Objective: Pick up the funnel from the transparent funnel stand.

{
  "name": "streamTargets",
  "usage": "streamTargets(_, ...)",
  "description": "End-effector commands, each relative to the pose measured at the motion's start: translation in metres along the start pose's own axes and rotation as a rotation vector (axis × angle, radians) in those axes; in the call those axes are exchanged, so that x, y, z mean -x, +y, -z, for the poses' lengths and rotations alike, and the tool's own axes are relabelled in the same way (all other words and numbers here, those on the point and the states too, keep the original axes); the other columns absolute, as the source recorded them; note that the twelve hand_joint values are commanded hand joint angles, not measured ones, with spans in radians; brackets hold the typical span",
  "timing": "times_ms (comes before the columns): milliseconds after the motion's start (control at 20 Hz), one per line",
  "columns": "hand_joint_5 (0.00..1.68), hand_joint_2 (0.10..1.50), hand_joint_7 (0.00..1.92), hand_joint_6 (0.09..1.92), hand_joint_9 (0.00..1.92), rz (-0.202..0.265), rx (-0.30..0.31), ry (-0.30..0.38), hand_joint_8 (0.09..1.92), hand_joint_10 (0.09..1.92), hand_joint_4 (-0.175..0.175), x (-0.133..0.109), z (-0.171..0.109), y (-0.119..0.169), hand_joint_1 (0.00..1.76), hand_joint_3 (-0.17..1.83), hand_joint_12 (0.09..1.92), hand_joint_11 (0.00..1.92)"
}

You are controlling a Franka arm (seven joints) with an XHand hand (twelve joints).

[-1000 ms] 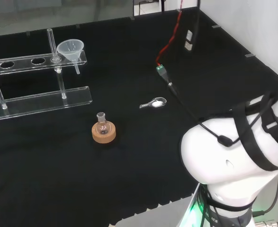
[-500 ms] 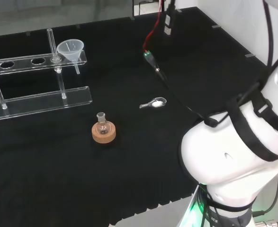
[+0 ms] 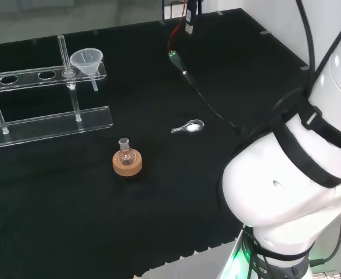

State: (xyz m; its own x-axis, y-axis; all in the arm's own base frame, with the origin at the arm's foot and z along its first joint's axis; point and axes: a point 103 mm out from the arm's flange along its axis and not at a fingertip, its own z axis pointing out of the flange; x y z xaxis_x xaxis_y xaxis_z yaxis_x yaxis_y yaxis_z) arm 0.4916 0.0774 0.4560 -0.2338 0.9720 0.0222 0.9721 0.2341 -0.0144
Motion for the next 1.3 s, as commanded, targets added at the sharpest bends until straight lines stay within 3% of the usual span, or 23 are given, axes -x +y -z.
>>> streamTargets(50, 0.00, 0.65, 0.00, 0.09, 0.00, 0.081, -0.038, 0.058, 0.09, 0.09, 0.084, 0.010, -0.019, 0.030, 0.23, 0.14, 0.09, 0.00)
streamTargets(300, 0.00, 0.66, 0.00, 0.09, 0.00, 0.141, -0.058, 0.104, 0.09, 0.09, 0.084, 0.001, -0.038, 0.044, 0.23, 0.13, 0.09, 0.00)
streamTargets(550, 0.00, 0.66, 0.00, 0.09, 0.00, 0.145, -0.042, 0.142, 0.09, 0.09, 0.082, -0.020, -0.049, 0.039, 0.23, 0.13, 0.09, 0.00)
streamTargets(950, 0.00, 0.65, 0.00, 0.09, 0.00, 0.060, -0.061, 0.195, 0.09, 0.09, 0.074, -0.074, -0.084, 0.036, 0.24, 0.11, 0.09, 0.00)
streamTargets(1300, 0.00, 0.65, 0.00, 0.09, 0.00, -0.007, -0.037, 0.167, 0.09, 0.09, 0.070, -0.111, -0.112, 0.047, 0.29, 0.10, 0.09, 0.00)
